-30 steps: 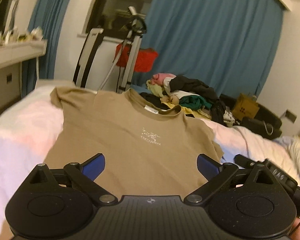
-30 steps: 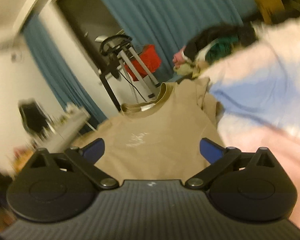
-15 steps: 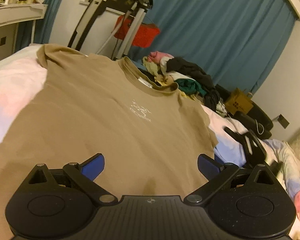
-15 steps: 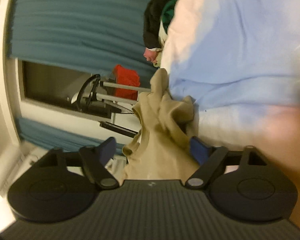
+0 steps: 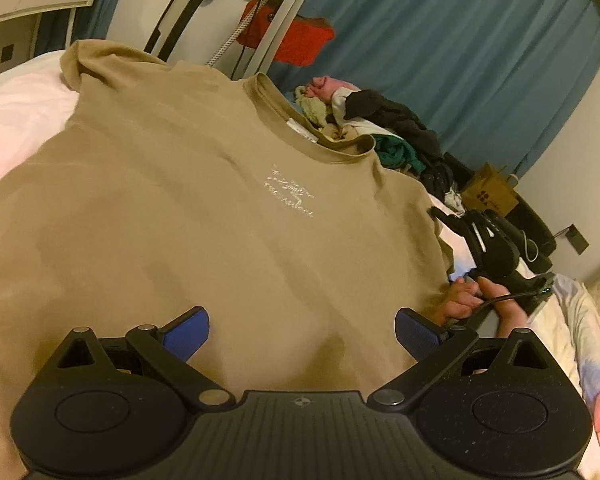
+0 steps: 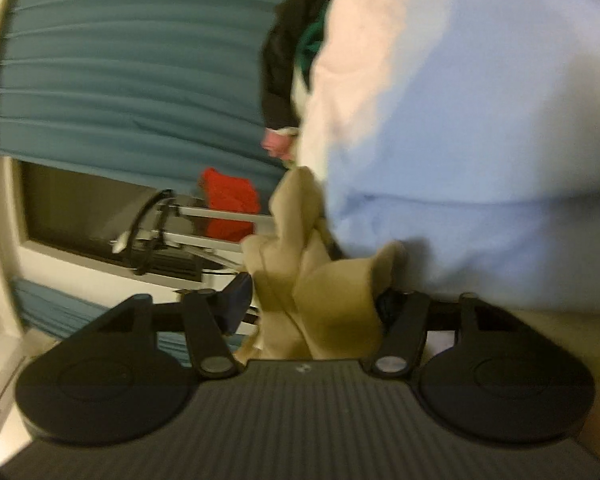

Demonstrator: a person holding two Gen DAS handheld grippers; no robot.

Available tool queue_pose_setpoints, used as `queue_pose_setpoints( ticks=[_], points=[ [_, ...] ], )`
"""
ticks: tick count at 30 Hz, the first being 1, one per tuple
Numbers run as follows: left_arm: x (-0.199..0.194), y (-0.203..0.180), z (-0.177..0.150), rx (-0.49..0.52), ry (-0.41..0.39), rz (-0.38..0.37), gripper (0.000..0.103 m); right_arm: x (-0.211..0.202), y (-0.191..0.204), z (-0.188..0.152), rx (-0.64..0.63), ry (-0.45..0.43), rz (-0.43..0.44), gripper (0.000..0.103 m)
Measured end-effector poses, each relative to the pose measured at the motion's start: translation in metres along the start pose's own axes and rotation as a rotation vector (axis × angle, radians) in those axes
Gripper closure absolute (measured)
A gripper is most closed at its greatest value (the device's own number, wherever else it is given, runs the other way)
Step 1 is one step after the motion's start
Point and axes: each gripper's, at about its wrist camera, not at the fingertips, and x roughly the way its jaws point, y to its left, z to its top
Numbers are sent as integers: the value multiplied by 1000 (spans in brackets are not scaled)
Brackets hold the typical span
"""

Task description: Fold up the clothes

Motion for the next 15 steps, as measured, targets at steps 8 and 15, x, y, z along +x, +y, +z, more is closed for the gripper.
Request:
queue_pose_setpoints(
  ticks=[8,15],
  points=[
    [17,-6,-3,44,-1,-10,3,-7,10,30,-14,-62,59,91],
    [25,-17,-4,102,-13,5,3,-72,48,77,-253,-345,18,91]
  ],
)
